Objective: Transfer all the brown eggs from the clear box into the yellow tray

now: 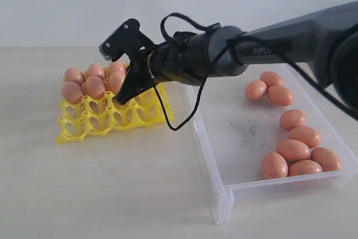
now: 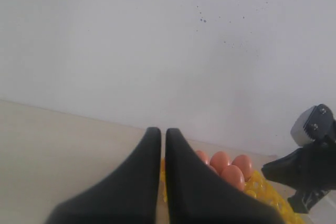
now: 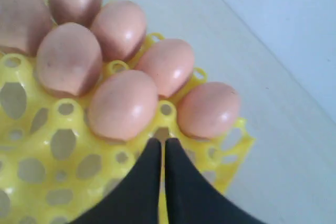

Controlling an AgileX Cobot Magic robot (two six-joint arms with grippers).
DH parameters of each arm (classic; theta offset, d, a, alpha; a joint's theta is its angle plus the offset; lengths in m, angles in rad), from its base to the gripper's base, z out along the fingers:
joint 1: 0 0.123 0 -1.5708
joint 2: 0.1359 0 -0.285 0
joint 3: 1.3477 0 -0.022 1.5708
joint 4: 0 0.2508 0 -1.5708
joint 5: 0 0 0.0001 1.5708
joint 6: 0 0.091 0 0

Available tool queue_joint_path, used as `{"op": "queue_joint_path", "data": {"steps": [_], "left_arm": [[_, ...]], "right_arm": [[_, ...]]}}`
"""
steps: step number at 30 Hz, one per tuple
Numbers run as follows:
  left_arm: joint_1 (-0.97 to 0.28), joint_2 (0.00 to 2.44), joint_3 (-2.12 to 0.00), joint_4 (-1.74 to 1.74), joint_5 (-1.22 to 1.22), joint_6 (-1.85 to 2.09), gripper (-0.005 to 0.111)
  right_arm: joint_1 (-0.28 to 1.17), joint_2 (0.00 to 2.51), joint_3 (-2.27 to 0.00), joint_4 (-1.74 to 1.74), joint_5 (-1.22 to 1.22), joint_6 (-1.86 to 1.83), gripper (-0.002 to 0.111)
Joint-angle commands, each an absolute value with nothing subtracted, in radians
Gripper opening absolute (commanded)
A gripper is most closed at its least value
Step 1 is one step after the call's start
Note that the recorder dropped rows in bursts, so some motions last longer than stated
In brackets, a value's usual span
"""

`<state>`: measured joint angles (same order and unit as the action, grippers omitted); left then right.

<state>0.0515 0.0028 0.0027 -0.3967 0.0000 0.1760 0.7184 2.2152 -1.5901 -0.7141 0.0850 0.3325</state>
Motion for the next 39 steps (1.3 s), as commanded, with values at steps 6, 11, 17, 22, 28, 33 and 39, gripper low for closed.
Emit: {"op": "queue_joint_path", "data": {"steps": [6,11,17,22,28,33,39], "left_arm": [[0.047,0.0,0.0,-0.4,0.0,0.185,0.004],[0.047,0.0,0.0,-0.4,0.0,0.185,0.004],[0.047,0.0,0.0,-0.4,0.0,0.185,0.004],[0.047,0.0,0.0,-0.4,0.0,0.185,0.004],[0.047,0.0,0.0,-0.4,0.0,0.185,0.004],[0.047,0.0,0.0,-0.4,0.0,0.185,0.004],[0.047,0.0,0.0,-0.4,0.0,0.185,0.004]], "right_arm": [[0.727,1.982,-1.427,-0.72,0.452,0.284,0.0],[0.727,1.876,-1.32,-0.806,0.666,0.307,0.0],[0.727,1.784,-1.149,-0.969,0.814,0.529,0.0],[0.727,1.747,-1.032,-0.747,0.667,0.441,0.0],[0.729,1.743,-0.972,0.011,0.369,-0.154,0.0],[0.729,1.694,-0.971,0.653,0.273,-0.699,0.0],[0.729,1.557,-0.971,1.2,0.229,-1.157,0.0]]}}
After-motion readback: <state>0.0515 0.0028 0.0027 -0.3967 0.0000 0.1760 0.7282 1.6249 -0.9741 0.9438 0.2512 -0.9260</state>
